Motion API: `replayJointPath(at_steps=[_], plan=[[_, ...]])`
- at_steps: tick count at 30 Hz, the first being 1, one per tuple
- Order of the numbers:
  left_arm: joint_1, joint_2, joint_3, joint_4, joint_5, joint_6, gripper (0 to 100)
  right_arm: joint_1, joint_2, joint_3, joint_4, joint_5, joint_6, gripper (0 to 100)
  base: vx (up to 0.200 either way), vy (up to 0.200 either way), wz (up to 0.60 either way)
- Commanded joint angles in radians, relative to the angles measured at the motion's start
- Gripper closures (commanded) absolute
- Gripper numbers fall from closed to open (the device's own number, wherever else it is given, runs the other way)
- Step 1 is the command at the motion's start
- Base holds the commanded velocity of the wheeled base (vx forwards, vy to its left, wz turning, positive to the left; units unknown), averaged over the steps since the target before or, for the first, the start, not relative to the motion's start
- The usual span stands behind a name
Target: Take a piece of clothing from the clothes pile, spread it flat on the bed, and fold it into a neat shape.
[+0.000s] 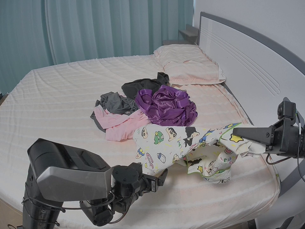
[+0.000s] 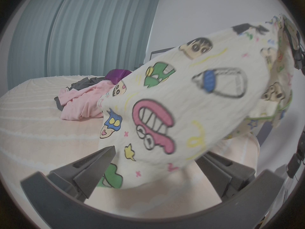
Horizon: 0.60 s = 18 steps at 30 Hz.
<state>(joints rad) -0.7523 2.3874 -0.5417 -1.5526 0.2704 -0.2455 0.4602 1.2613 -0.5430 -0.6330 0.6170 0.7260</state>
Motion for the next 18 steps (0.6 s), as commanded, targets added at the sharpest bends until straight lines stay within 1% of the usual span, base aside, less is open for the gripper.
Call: replayJointPath(at_steps=[1,3,6,7,10,11,14,18], plan=[[0.016,0.075,-0.055,-0.018,0.015,-0.017,0,0.003,-0.028,-0.017,-0.001,0.000,0.001,100,0.000,0.000,0.00],[0.022,0.096,-0.087,-0.018,0.032,-0.040,0,0.003,-0.036,-0.022,-0.001,-0.003,0.001,100,0.000,0.000,0.00],[0.030,0.108,-0.100,-0.017,0.038,-0.055,0,0.000,-0.036,-0.023,-0.001,-0.005,0.003,100,0.000,0.000,0.00],[0.044,0.119,-0.090,-0.018,0.030,-0.064,100,0.000,-0.034,-0.022,-0.001,-0.006,0.003,100,0.000,0.000,0.00],[0.059,0.125,-0.103,-0.018,0.023,-0.078,100,0.000,-0.034,-0.015,-0.001,-0.006,0.003,100,0.000,0.000,0.00],[0.061,0.122,-0.112,-0.018,0.024,-0.101,100,-0.005,-0.033,-0.009,-0.001,-0.003,0.003,100,0.000,0.000,0.00],[0.061,0.107,-0.100,-0.018,0.027,-0.130,100,-0.018,-0.026,-0.002,-0.001,-0.006,0.003,100,0.000,0.000,0.00],[0.070,0.036,-0.012,-0.018,0.032,-0.136,100,-0.051,-0.019,0.015,0.007,-0.005,0.003,100,0.000,0.000,0.00]])
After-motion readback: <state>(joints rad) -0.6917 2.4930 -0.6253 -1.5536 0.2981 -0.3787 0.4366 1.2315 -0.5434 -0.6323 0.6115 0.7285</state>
